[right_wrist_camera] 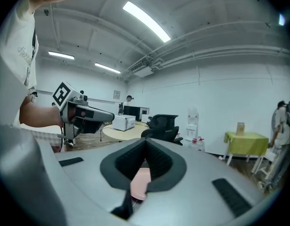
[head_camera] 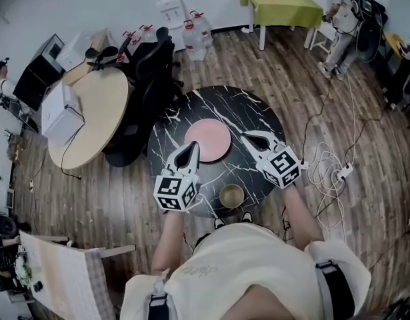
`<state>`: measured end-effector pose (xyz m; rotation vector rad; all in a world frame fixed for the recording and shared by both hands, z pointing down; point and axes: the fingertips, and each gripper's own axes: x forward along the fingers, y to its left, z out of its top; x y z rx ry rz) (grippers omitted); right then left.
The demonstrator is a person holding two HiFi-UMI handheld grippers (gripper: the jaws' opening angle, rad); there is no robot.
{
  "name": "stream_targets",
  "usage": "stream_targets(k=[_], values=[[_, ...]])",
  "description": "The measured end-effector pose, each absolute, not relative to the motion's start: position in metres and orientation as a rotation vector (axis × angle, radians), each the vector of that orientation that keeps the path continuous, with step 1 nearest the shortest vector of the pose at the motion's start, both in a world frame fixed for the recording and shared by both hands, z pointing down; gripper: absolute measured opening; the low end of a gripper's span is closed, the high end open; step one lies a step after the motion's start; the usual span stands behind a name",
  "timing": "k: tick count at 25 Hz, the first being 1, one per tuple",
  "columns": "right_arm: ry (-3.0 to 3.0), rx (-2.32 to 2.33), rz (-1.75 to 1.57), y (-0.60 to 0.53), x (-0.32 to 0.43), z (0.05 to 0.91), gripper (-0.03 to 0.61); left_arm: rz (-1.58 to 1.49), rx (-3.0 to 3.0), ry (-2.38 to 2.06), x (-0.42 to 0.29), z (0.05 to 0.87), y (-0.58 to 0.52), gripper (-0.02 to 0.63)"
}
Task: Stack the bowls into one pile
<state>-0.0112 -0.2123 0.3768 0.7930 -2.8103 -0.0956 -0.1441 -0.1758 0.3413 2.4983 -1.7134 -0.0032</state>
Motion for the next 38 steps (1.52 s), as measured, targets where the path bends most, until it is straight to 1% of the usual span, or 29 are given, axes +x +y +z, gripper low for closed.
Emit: stream_targets(k=[6, 18, 24, 33, 38], values=[[-2.849, 0.823, -0.143, -0.217, -0.012, 0.345, 0.008, -0.054, 2.551, -1.731, -0.145, 0.312, -0.179, 0.020], [-2.908, 0.876, -0.184, -0.221, -0.013, 0.311, 0.006, -0.108, 2.586, -1.792, -0.154, 0.279, -0.185, 0.020], [-2.897, 0.884, -0.171, -0.215, -0.017, 0.319, 0.006, -0.079, 2.585, -1.824, -0.157, 0.282, -0.185, 0.020], [-2.861, 0.885, -0.090, -0.208, -0.006, 0.349, 0.006, -0.069, 2.537, -1.778, -0.153, 0.311, -0.183, 0.020], [-2.855, 0.911, -0.080, -0.209, 0.002, 0.350, 0.006, -0.069, 2.524, -1.782, -0.156, 0.316, -0.181, 0.020]])
